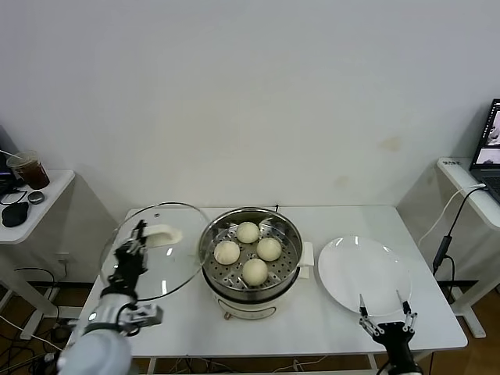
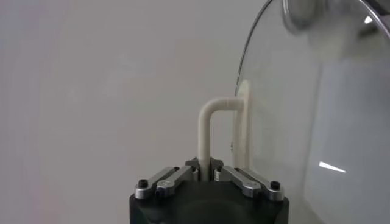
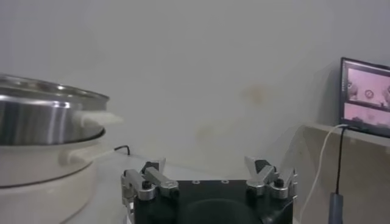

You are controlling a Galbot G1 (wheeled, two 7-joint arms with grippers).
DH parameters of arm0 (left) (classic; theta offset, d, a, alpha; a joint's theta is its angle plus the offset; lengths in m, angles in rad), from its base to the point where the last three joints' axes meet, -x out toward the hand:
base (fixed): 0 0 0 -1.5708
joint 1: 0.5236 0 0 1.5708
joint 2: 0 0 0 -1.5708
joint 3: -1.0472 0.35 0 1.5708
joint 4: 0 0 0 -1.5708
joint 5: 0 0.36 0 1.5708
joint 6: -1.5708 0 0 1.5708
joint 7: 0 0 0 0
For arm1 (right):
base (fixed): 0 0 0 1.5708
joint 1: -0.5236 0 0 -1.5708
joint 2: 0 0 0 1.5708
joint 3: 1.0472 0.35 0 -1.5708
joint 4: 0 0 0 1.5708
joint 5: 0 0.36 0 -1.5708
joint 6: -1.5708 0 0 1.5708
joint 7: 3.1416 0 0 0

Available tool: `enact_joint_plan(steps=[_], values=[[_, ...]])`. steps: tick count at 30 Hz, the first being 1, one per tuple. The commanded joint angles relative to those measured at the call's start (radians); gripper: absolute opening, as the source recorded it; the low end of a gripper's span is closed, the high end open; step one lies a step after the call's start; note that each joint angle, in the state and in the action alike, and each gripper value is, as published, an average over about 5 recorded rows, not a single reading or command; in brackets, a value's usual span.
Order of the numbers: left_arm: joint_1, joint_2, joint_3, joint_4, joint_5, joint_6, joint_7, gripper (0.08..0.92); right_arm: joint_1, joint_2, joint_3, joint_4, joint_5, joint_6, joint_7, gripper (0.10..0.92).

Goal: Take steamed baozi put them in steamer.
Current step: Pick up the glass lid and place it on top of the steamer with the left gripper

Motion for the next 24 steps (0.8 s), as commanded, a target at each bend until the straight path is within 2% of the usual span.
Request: enact_joint_plan(steps=[1, 6, 14, 24], values=[[-0.421, -0.182, 0.48, 0.087, 0.332, 0.193, 0.242, 0.168, 0.031, 0.014, -0.016, -0.058, -0.099, 0.017, 0.055, 0.823], [-0.444, -0.279, 0.541, 0.167, 0.456, 0.168, 0.294, 0.168, 0.033, 0.013, -0.015, -0.052, -0.106, 0.018, 0.057, 0.823], [-0.458, -0.374, 0.564, 0.255, 0.514, 0.157, 0.304, 0.168, 0.031, 0.013, -0.016, -0.035, -0.101, 0.016, 0.054, 0.823], [-0.444, -0.425, 0.567, 0.33, 0.546, 0.141, 0.285, 0.168, 0.029, 0.013, -0.017, -0.03, -0.092, 0.015, 0.05, 0.823]])
